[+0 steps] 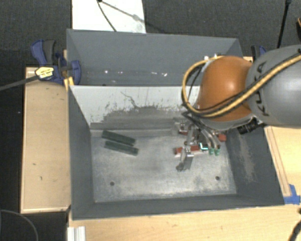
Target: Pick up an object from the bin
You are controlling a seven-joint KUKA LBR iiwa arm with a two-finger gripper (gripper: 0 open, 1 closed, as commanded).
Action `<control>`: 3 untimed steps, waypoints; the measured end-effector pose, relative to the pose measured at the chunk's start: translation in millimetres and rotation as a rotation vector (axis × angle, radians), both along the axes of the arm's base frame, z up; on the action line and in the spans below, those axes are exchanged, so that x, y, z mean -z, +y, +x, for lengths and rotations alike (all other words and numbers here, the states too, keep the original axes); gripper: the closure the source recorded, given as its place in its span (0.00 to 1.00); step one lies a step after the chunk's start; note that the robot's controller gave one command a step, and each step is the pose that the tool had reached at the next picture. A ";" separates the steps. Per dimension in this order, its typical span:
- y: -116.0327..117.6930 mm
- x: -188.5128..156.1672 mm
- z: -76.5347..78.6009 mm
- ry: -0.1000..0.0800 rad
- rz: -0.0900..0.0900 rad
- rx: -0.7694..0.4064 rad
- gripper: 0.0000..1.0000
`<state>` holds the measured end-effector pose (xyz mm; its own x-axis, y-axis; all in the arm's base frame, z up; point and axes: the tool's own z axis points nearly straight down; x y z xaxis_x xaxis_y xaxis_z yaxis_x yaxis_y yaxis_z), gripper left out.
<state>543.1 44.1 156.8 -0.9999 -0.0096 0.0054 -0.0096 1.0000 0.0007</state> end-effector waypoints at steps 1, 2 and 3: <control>-61.3 90.4 0.8 -0.001 -0.002 -0.065 0.00; -57.9 86.0 2.9 -0.008 0.000 -0.067 1.00; -64.9 -111.3 7.1 -0.017 -0.002 -0.146 1.00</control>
Offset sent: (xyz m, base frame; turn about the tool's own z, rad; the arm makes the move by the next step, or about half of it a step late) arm 0.0021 -0.0579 -0.0868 -0.0701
